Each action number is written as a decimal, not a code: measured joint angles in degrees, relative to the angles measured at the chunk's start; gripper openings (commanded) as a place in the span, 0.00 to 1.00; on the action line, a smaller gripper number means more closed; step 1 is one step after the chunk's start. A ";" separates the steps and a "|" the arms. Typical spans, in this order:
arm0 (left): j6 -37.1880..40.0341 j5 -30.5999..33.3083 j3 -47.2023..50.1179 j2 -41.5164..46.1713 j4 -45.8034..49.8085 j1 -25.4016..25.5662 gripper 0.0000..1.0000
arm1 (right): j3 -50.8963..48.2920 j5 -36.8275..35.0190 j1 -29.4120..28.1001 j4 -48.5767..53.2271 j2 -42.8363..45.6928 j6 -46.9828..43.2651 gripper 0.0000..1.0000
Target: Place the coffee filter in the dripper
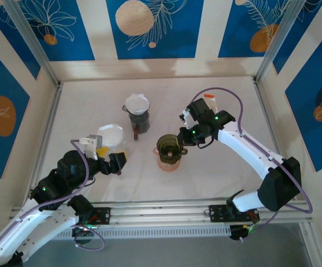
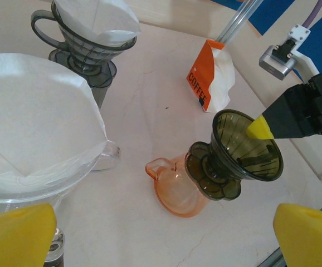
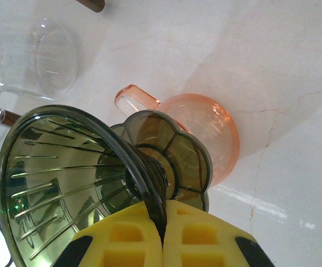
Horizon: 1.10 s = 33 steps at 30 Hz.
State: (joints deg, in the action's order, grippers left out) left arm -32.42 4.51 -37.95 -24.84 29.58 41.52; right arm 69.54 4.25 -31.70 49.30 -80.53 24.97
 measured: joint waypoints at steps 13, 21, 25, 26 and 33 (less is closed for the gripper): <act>0.00 0.00 0.00 0.00 0.02 0.00 1.00 | 0.00 -1.46 0.13 -1.05 -1.68 -0.26 0.01; 0.00 0.00 0.00 0.00 0.02 0.00 1.00 | -0.09 -2.19 0.33 -1.16 -1.66 -0.66 0.31; 0.00 0.00 0.00 0.00 0.02 0.00 1.00 | -0.44 -2.67 0.44 -1.40 -1.55 -0.59 0.51; 0.00 0.00 0.00 0.00 0.00 0.00 1.00 | -0.61 -2.75 0.44 -1.55 -1.36 -0.55 0.54; 0.02 -0.02 -0.02 0.00 0.00 0.00 1.00 | -1.31 -3.48 1.66 -1.73 4.35 0.22 0.62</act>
State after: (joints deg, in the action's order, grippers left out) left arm -32.40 4.49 -37.98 -24.84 29.58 41.52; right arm 68.23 0.78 -30.04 47.57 -76.18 25.19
